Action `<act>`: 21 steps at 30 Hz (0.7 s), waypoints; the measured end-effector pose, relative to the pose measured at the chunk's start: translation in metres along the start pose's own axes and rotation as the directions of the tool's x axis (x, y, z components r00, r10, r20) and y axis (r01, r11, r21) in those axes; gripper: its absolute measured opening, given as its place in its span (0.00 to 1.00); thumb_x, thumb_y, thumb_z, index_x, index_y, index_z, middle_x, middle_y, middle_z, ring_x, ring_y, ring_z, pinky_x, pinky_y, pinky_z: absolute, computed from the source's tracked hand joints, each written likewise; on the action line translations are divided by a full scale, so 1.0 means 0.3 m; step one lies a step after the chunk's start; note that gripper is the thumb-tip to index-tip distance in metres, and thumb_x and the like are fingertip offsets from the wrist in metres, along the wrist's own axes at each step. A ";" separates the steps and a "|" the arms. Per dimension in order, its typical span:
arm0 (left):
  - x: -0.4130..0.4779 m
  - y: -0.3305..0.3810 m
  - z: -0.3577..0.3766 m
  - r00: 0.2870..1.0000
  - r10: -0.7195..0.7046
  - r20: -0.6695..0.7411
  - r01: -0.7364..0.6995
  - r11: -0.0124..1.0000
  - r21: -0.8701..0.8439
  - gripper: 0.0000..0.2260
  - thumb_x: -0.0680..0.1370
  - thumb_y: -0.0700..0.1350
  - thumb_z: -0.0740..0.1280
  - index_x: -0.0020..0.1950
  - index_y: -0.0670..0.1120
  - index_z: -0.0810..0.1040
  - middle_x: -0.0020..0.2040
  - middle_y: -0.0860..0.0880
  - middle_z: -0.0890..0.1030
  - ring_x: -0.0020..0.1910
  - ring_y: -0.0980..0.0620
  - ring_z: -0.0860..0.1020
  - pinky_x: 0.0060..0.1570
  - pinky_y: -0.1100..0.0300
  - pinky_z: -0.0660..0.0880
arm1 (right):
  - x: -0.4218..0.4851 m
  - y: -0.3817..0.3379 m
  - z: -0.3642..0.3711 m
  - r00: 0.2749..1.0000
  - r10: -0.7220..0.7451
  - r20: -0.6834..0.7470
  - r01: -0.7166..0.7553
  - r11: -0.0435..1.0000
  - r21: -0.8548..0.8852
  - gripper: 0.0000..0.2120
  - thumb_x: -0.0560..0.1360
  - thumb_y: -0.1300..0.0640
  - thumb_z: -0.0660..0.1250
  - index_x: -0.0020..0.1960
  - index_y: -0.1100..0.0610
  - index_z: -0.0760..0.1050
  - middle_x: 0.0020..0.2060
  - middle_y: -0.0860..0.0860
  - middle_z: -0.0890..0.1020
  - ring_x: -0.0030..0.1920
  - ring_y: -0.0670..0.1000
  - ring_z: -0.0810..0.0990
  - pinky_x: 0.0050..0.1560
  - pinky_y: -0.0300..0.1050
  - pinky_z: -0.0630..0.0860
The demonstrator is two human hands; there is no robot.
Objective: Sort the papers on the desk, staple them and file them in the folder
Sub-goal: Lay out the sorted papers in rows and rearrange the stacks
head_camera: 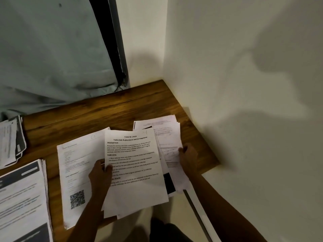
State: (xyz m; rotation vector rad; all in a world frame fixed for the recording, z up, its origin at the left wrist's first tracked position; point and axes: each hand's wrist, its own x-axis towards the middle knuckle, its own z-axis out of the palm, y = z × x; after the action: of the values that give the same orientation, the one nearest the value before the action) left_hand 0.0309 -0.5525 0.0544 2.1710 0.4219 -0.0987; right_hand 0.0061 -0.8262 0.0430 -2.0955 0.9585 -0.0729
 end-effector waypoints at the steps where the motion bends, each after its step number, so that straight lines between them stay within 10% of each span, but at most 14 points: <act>1: 0.001 -0.003 -0.002 1.000 -0.001 -0.003 0.001 1.000 -0.005 0.13 0.79 0.38 0.65 0.63 0.38 0.73 0.58 0.37 0.79 0.53 0.38 0.79 0.52 0.46 0.75 | 0.002 -0.018 -0.019 0.999 -0.028 -0.019 0.028 0.999 0.020 0.07 0.80 0.55 0.60 0.53 0.59 0.71 0.44 0.51 0.75 0.44 0.49 0.75 0.43 0.37 0.68; 13: -0.014 -0.006 -0.028 0.998 -0.057 0.038 0.062 0.989 -0.133 0.14 0.77 0.36 0.66 0.63 0.39 0.73 0.58 0.38 0.79 0.53 0.40 0.78 0.48 0.49 0.75 | 0.090 -0.357 -0.417 0.740 -0.518 -0.429 0.632 0.753 0.181 0.01 0.77 0.60 0.64 0.48 0.56 0.74 0.33 0.48 0.78 0.27 0.41 0.72 0.30 0.35 0.70; 21: -0.027 -0.011 -0.029 0.993 -0.103 0.055 0.111 0.980 -0.168 0.16 0.79 0.35 0.62 0.67 0.42 0.69 0.61 0.40 0.77 0.51 0.45 0.76 0.50 0.49 0.76 | 0.021 -0.247 -0.201 0.918 -0.380 -0.116 0.397 0.888 0.233 0.02 0.77 0.58 0.64 0.48 0.56 0.74 0.36 0.50 0.78 0.32 0.47 0.75 0.34 0.39 0.71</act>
State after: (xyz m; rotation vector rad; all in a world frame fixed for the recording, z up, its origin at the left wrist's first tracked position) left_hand 0.0217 -0.5460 0.0589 1.9739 0.5027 -0.1660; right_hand 0.0340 -0.8415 0.1333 -2.0238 0.5187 -0.4526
